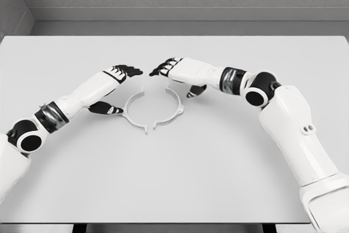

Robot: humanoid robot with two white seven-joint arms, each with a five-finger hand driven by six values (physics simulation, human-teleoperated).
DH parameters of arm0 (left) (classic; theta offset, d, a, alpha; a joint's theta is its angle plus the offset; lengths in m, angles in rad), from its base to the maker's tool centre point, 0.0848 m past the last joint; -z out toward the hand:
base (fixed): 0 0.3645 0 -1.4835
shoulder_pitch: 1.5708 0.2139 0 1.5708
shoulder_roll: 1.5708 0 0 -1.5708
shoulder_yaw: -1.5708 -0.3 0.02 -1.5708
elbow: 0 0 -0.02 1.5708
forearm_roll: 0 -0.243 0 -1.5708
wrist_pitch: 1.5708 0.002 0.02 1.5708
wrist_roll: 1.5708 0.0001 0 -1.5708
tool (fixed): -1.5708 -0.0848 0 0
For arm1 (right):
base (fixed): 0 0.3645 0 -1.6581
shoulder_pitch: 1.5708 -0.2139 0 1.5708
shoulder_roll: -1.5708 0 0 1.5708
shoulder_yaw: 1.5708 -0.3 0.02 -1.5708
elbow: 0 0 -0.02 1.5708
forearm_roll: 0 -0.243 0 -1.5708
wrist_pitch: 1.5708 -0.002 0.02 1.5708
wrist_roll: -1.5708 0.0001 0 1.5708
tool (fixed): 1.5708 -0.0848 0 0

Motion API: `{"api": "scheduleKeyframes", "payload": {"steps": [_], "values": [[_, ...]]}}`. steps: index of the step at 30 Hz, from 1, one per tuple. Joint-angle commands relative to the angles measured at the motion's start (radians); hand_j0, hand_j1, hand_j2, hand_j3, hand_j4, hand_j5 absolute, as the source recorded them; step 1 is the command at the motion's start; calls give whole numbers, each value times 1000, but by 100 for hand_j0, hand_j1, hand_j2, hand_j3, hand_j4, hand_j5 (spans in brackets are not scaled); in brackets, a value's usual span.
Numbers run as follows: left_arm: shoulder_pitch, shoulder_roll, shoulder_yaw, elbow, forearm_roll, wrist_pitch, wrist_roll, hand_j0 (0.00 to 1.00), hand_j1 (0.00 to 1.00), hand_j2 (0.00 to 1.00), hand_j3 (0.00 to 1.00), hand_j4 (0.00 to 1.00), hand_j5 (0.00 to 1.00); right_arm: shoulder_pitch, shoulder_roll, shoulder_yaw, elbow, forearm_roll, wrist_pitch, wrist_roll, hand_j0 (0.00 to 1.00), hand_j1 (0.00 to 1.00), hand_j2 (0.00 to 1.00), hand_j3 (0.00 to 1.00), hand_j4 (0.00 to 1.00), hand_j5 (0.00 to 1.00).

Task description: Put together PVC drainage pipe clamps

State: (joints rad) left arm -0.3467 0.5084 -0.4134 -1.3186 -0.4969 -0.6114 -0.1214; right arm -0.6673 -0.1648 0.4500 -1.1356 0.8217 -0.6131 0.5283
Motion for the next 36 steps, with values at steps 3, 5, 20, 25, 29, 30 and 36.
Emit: {"api": "scheduleKeyframes", "payload": {"steps": [3,5,20,25,29,30,36], "values": [[0,4,1,1,8,1,2,100,100,100,100,100,100,-12,21,-1,45,-3,2,-1,100,100,100,100,100,100],[0,9,4,1,9,1,2,100,100,100,100,100,100,-25,30,-1,66,-3,2,-1,100,100,100,100,100,100],[-17,55,12,27,21,1,8,100,100,100,100,100,100,-29,70,21,77,4,2,1,100,100,100,100,100,100],[-15,56,39,42,21,1,9,100,100,100,100,100,100,-34,82,22,79,5,2,1,100,100,100,100,100,100],[-15,55,39,42,21,1,9,100,100,100,100,100,100,-35,90,21,79,5,2,1,100,100,100,100,100,100],[-14,55,39,42,21,1,9,100,100,100,100,100,100,-35,85,19,79,4,2,1,100,100,100,100,100,100],[-12,55,38,42,20,1,9,100,100,100,100,100,100,-54,-130,-112,-78,-56,2,-1,100,100,100,100,100,100]]}}
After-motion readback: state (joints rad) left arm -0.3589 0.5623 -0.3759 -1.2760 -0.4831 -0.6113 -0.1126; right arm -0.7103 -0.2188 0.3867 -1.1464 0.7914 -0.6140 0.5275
